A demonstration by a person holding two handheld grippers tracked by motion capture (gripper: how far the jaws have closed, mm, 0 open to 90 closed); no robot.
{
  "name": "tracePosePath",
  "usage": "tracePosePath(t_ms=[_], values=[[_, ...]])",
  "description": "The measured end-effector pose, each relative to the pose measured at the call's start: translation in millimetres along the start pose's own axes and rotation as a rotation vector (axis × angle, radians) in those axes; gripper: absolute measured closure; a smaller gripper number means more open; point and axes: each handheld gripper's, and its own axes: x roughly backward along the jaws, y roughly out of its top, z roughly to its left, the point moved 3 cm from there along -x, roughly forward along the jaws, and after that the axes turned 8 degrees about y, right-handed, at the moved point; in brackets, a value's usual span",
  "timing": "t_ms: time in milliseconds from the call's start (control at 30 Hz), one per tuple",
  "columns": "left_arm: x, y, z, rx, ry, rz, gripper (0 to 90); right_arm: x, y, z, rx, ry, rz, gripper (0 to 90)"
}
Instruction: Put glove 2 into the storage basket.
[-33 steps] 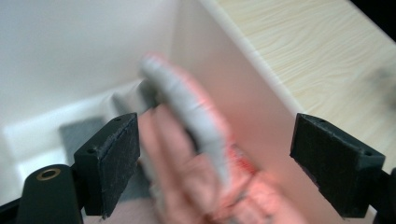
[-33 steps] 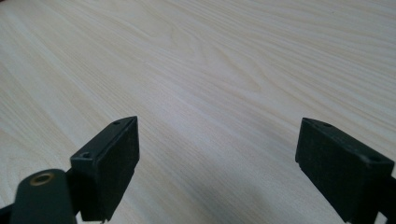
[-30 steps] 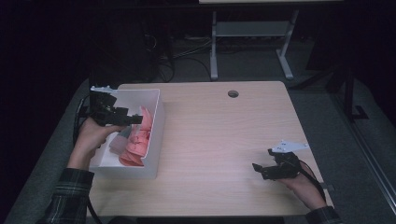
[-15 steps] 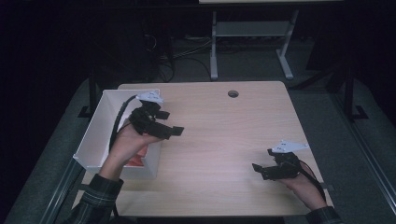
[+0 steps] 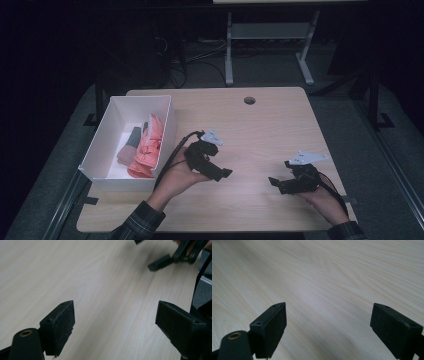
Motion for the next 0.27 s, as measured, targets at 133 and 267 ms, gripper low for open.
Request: tracePosePath(t_ms=[133, 267], values=[[-18.4, -9.3, -5.8, -0.021, -0.019, 0.028, 15.5, -1.3, -0.4, 0.4, 0.002, 0.004, 0.002, 13.4], [-28.6, -16.4, -8.0, -0.026, -0.021, 0.031, 15.5, -2.3, -0.6, 1.0, -0.001, 0.013, 0.004, 13.4]])
